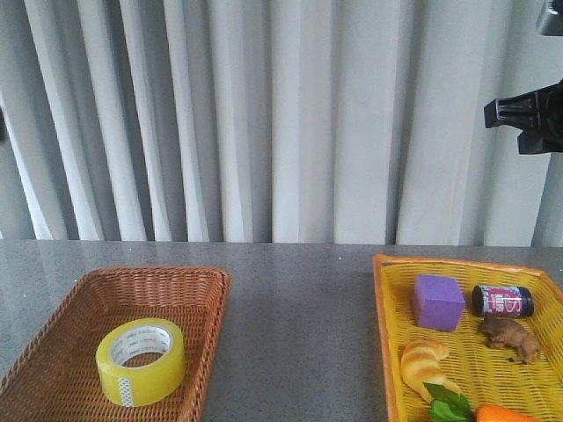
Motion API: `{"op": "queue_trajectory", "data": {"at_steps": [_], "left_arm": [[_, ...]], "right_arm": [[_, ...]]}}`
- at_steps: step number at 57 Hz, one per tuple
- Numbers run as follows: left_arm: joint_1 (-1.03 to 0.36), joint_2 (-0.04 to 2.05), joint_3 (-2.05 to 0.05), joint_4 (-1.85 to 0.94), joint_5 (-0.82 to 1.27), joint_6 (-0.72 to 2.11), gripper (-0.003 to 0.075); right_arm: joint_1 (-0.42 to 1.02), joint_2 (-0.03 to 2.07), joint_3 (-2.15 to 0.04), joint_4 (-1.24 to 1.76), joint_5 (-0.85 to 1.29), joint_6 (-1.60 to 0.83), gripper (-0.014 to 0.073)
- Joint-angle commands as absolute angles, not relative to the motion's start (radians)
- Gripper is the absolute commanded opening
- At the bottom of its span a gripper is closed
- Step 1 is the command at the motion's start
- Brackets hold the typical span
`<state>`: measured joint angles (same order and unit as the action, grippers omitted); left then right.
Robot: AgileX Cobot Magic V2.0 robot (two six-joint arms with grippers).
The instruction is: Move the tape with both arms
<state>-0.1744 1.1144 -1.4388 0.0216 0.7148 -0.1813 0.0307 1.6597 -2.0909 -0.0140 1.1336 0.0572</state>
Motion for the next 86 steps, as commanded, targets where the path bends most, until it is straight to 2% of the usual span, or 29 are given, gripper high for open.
{"op": "queue_trajectory", "data": {"at_steps": [1, 8, 17, 30, 38, 43, 50, 86], "left_arm": [[-0.171, 0.980, -1.287, 0.021, 0.570, -0.190, -0.0006], [-0.171, 0.801, -1.052, 0.022, 0.550, -0.186, -0.0006], [-0.171, 0.526, -0.703, 0.074, 0.413, -0.114, -0.0006], [-0.171, 0.184, -0.196, 0.074, 0.017, -0.113, -0.0006], [-0.171, 0.053, 0.023, 0.074, -0.173, -0.135, -0.0006], [-0.171, -0.003, 0.010, 0.074, -0.020, -0.136, -0.0006], [-0.168, -0.029, 0.018, 0.081, 0.064, -0.109, -0.0006], [0.031, -0.031, 0.018, 0.073, 0.080, -0.121, -0.0006]], "right_arm": [[0.029, 1.622, -2.120, -0.018, 1.071, 0.046, -0.0007], [0.029, 1.622, -2.120, -0.018, 1.071, 0.046, -0.0007], [0.029, 1.622, -2.120, -0.018, 1.071, 0.046, -0.0007], [0.029, 1.622, -2.120, -0.018, 1.071, 0.046, -0.0007], [0.029, 1.622, -2.120, -0.018, 1.071, 0.046, -0.0007], [0.029, 1.622, -2.120, -0.018, 1.070, 0.046, -0.0007], [0.029, 1.622, -2.120, -0.018, 1.070, 0.046, -0.0007], [0.029, 1.622, -2.120, -0.018, 1.070, 0.046, -0.0007]]}}
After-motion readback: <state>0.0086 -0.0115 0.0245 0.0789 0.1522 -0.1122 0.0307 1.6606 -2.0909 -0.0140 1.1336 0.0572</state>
